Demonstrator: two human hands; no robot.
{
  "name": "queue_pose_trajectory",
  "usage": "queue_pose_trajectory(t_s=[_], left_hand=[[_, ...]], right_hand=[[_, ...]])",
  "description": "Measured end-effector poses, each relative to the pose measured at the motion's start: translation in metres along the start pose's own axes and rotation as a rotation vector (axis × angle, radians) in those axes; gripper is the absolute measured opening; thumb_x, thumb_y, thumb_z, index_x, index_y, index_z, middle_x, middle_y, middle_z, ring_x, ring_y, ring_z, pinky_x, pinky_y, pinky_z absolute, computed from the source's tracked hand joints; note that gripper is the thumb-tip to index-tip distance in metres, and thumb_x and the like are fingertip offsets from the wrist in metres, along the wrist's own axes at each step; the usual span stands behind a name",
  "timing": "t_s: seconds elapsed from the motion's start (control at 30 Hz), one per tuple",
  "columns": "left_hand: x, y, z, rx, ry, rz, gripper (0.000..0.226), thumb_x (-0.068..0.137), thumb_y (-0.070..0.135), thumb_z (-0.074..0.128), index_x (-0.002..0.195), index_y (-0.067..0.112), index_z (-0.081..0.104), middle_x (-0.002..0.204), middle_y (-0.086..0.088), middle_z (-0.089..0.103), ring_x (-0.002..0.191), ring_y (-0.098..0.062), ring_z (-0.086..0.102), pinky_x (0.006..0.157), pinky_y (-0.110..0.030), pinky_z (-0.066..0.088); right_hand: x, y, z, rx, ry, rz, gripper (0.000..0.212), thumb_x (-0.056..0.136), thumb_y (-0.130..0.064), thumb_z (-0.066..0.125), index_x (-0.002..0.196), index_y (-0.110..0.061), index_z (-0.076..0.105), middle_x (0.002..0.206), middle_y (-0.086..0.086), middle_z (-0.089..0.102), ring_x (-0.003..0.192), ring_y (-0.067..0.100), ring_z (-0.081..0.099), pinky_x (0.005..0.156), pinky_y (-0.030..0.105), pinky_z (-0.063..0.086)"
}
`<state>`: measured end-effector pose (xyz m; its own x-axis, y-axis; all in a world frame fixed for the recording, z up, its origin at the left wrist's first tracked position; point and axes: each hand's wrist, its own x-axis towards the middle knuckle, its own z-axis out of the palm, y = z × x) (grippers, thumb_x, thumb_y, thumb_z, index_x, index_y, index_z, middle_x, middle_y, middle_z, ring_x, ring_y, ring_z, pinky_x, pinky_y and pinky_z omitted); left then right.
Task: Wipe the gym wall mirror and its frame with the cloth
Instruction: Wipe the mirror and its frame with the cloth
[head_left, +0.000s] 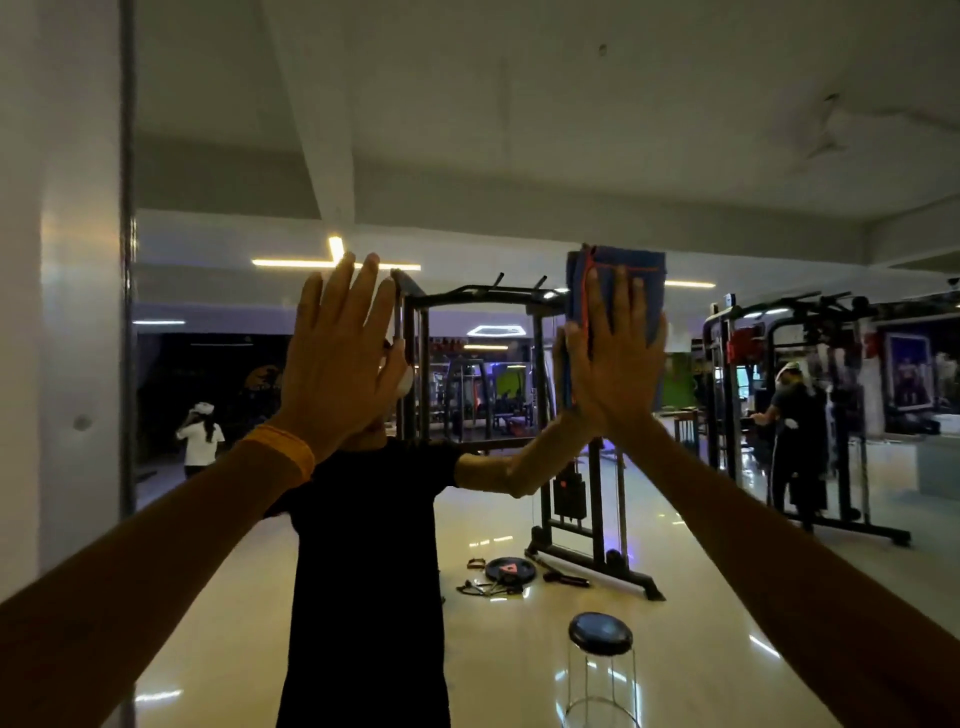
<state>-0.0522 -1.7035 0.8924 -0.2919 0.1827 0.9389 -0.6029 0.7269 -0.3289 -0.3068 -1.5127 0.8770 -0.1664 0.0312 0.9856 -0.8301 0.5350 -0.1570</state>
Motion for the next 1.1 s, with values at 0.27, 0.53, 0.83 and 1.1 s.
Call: queue_pose_trajectory(t_s=[0.27,0.53,0.83,1.1], left_hand=[[0.020,0.040,0.010,-0.050,-0.008,-0.084,0.072,0.102,0.049,0.025,0.159,0.006,0.032,0.169,-0.019,0.021,0.158,-0.039,0.014,0.126,-0.061,0.014],[0.016,0.044,0.009,-0.049,0.011,-0.089,0.071,0.102,0.045,0.027,0.160,0.004,0.029,0.170,-0.020,0.019,0.158,-0.039,0.013,0.128,-0.059,0.009],[0.015,0.046,0.007,-0.096,0.035,-0.098,0.068,0.103,0.041,0.031,0.159,0.003,0.033,0.168,-0.020,0.023,0.158,-0.038,0.015,0.127,-0.060,0.010],[0.014,0.043,0.012,-0.093,0.033,-0.089,0.068,0.104,0.043,0.031,0.160,0.004,0.030,0.170,-0.019,0.020,0.158,-0.037,0.012,0.128,-0.059,0.006]], right_hand=[[-0.012,0.032,-0.001,-0.040,-0.102,-0.603,0.063,0.108,-0.060,0.011,0.163,-0.029,0.017,0.171,0.009,0.018,0.159,0.029,0.012,0.124,0.063,0.010],[-0.009,0.029,-0.002,-0.019,-0.177,-0.814,0.062,0.108,-0.059,0.019,0.163,-0.031,0.024,0.172,0.009,0.014,0.160,0.028,0.005,0.127,0.055,0.001],[-0.020,-0.012,-0.001,0.056,-0.057,-0.424,0.063,0.108,-0.059,0.022,0.165,-0.033,0.012,0.173,0.009,0.003,0.159,0.032,-0.001,0.127,0.053,0.004],[-0.040,0.021,-0.002,0.006,-0.118,-0.715,0.065,0.107,-0.059,0.026,0.164,-0.031,0.017,0.173,0.009,0.006,0.160,0.032,0.003,0.127,0.054,-0.004]])
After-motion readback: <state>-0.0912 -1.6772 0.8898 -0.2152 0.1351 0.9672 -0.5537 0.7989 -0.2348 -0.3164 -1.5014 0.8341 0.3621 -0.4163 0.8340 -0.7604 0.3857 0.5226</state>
